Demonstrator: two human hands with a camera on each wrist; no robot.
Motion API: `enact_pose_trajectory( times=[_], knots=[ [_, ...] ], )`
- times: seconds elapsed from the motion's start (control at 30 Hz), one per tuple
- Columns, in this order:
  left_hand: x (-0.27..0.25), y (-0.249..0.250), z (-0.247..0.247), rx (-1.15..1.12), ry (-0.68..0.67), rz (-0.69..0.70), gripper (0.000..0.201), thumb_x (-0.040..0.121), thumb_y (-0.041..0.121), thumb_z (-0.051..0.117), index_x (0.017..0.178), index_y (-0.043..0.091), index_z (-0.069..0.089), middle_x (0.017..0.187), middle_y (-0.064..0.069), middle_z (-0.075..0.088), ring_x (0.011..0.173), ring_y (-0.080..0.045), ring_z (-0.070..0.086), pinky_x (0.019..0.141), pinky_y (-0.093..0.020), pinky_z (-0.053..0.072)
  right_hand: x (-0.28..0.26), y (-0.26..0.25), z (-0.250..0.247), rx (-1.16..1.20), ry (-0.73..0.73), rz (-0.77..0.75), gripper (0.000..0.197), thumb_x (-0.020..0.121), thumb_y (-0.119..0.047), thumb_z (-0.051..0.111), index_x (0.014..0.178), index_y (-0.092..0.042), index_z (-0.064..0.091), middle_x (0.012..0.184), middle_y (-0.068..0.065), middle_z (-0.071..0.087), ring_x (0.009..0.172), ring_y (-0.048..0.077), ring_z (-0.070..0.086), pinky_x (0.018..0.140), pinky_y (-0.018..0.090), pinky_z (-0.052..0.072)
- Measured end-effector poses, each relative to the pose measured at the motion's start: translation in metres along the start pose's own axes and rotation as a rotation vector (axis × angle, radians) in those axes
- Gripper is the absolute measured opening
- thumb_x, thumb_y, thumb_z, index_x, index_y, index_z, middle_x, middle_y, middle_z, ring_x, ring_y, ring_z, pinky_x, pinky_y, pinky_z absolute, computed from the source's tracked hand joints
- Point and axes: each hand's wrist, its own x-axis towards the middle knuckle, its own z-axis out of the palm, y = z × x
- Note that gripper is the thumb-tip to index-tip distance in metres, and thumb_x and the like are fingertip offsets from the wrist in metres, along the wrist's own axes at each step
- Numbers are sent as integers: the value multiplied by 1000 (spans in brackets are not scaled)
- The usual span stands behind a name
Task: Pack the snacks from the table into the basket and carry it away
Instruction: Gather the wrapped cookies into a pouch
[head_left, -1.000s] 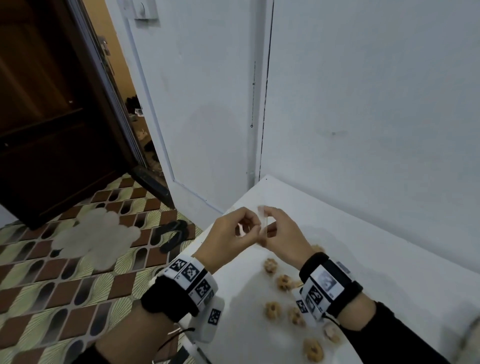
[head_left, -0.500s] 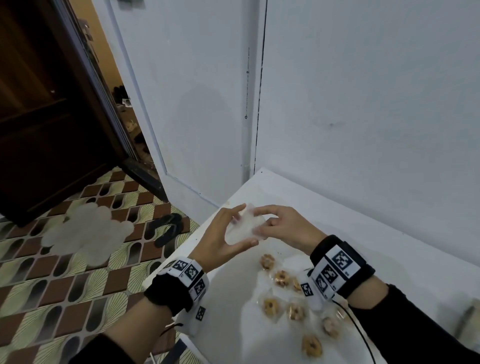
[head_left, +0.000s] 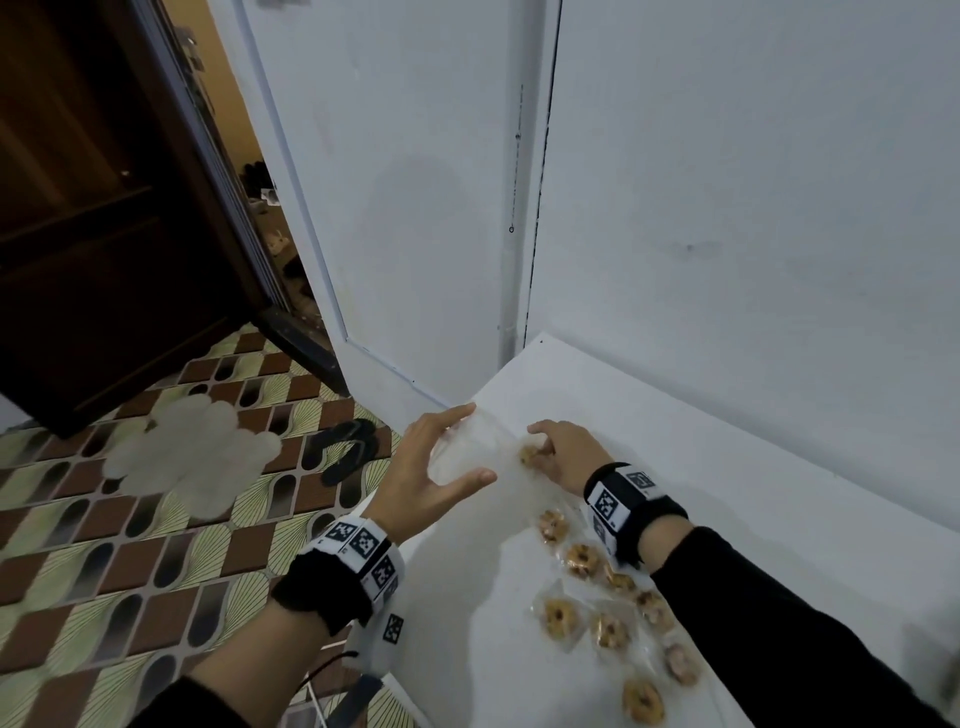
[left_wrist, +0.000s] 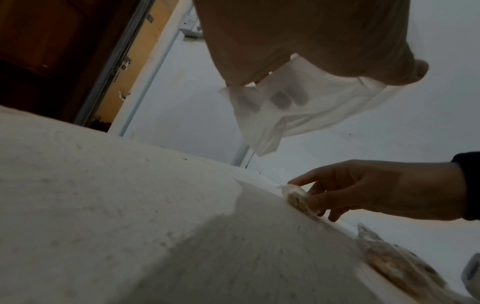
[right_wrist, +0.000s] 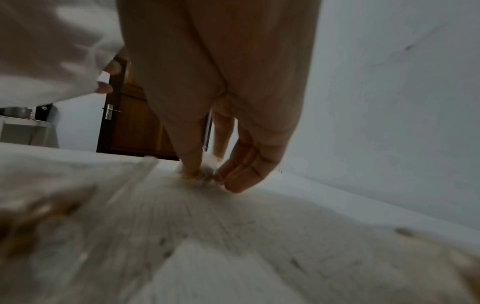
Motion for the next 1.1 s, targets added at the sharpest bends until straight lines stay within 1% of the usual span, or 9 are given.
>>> enact_pose_trajectory(
  times=[0.13, 0.23, 0.47, 0.57, 0.63, 0.8, 0.9, 1.0, 1.1],
  knots=[
    [0, -1, 0, 52, -6, -60, 74, 67, 75, 64, 130, 55, 32, 122, 32, 42, 115, -2, 45, 99, -33, 41, -32, -20, -26, 592, 314, -35, 39, 85, -26, 71, 118, -22, 49, 92, 1, 61, 81, 15, 62, 68, 17, 47],
    [1, 4, 6, 91, 12, -85, 85, 62, 81, 60, 134, 43, 34, 118, 33, 40, 112, 0, 44, 99, -32, 40, -65, -42, -44, 787, 449, -149, 26, 81, -17, 74, 101, -21, 58, 90, -4, 65, 75, 8, 64, 67, 15, 50],
    [1, 20, 32, 13, -46, -72, 77, 64, 72, 67, 128, 39, 37, 123, 22, 48, 117, 2, 46, 102, -36, 41, -98, -47, -42, 574, 344, -262, 7, 88, -27, 67, 90, -29, 74, 89, -17, 71, 79, -1, 61, 70, 12, 45],
    [-2, 22, 39, -45, -74, -68, 73, 71, 63, 67, 128, 24, 43, 124, 10, 54, 118, -6, 50, 102, -34, 42, -102, -36, -52, 806, 442, -214, 12, 92, -25, 61, 94, -27, 73, 93, -10, 73, 87, 4, 66, 81, 17, 51],
    [-4, 26, 39, -105, -52, -82, 66, 73, 58, 67, 125, 26, 43, 123, 9, 55, 116, -5, 51, 100, -27, 42, -98, -20, -50, 798, 523, -108, 12, 93, -23, 60, 93, -23, 72, 89, -7, 71, 85, 9, 67, 79, 23, 53],
    [-10, 30, 40, -231, -1, -91, 53, 77, 44, 70, 118, 34, 37, 124, 7, 54, 119, -10, 53, 99, -24, 43, -90, 12, -14, 76, 25, 76, 35, 93, -36, 55, 125, -22, 58, 118, -5, 60, 107, 13, 59, 91, 22, 42],
    [-11, 28, 42, -243, -8, -98, 56, 76, 42, 71, 116, 30, 33, 121, 5, 56, 118, -9, 55, 101, -25, 43, -88, 12, 2, -109, -99, 99, 59, 91, -50, 52, 139, -17, 45, 134, 4, 47, 122, 21, 50, 97, 29, 40],
    [-14, 29, 46, -234, -5, -92, 59, 77, 42, 71, 117, 23, 32, 114, 3, 59, 112, -11, 57, 99, -23, 42, -85, 11, 13, -120, -66, 71, 50, 87, -53, 57, 120, -15, 58, 109, 2, 47, 107, 22, 54, 83, 29, 42],
    [-18, 32, 49, -237, 12, -98, 62, 80, 31, 74, 122, 20, 30, 109, 12, 55, 107, 1, 56, 94, -11, 40, -92, 12, 9, 174, 118, 30, 30, 86, -40, 65, 104, -17, 60, 98, -3, 57, 90, 18, 58, 76, 27, 45]
  ],
)
